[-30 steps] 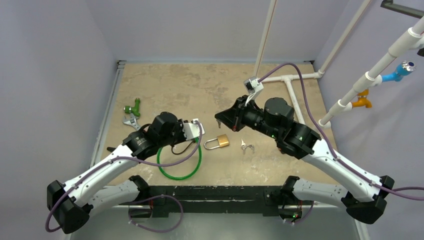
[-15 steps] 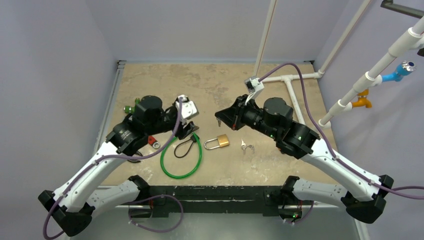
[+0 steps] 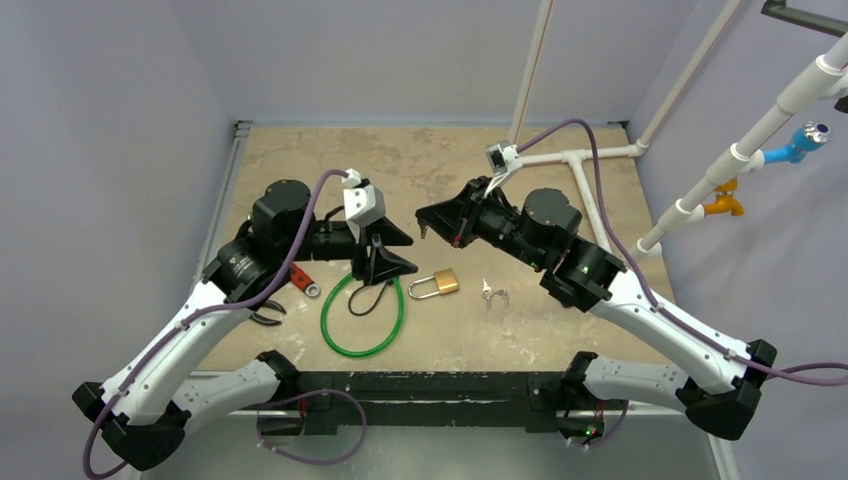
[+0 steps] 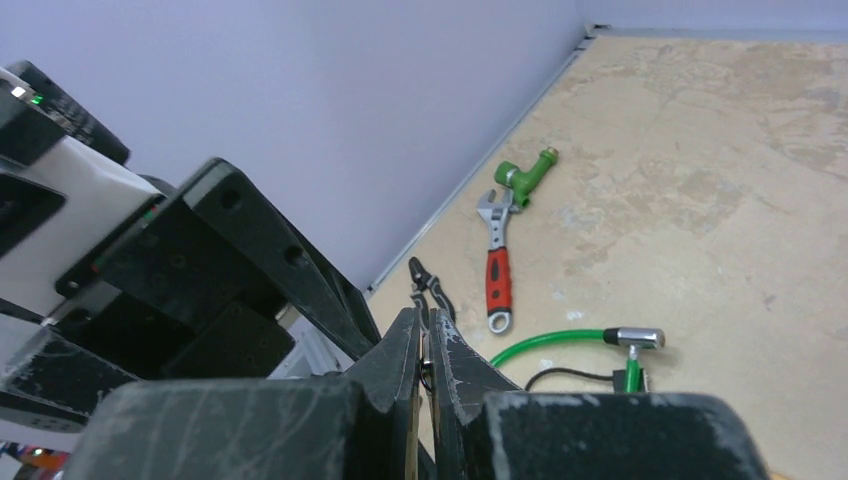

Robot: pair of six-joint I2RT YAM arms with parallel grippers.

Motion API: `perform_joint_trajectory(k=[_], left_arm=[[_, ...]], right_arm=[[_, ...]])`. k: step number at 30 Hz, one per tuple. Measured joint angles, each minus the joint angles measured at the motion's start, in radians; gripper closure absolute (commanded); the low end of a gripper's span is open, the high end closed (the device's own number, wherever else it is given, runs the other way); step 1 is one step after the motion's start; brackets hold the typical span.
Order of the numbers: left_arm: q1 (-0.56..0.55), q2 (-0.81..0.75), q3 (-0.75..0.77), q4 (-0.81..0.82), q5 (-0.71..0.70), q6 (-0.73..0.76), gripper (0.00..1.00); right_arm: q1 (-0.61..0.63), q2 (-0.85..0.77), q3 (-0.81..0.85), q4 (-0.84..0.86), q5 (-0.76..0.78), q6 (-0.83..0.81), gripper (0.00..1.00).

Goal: Unlock with the key
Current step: Adjust the key.

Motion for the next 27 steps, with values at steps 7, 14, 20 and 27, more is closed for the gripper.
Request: perform_joint_trajectory(k=[7, 14, 20, 27], left_arm=[[0.007, -0.006, -0.003, 0.000, 0.058, -0.028, 0.56], [0.026, -0.013, -0.003, 0.020, 0.064, -0.088, 0.72], [0.046, -0.014, -0.003, 0.053, 0.072, -0.142, 0.81], [0.046, -0.021, 0.008, 0.067, 0.076, -0.149, 0.91]], right_arm=[[0.000, 0.004, 0.000, 0.106, -0.056, 0.047, 1.00], [0.000, 0.007, 0.000, 0.185, -0.099, 0.081, 1.00], [0.000, 0.014, 0.000, 0.211, -0.113, 0.092, 1.00], [0.002, 0.050, 0.000, 0.222, -0.130, 0.095, 1.00]])
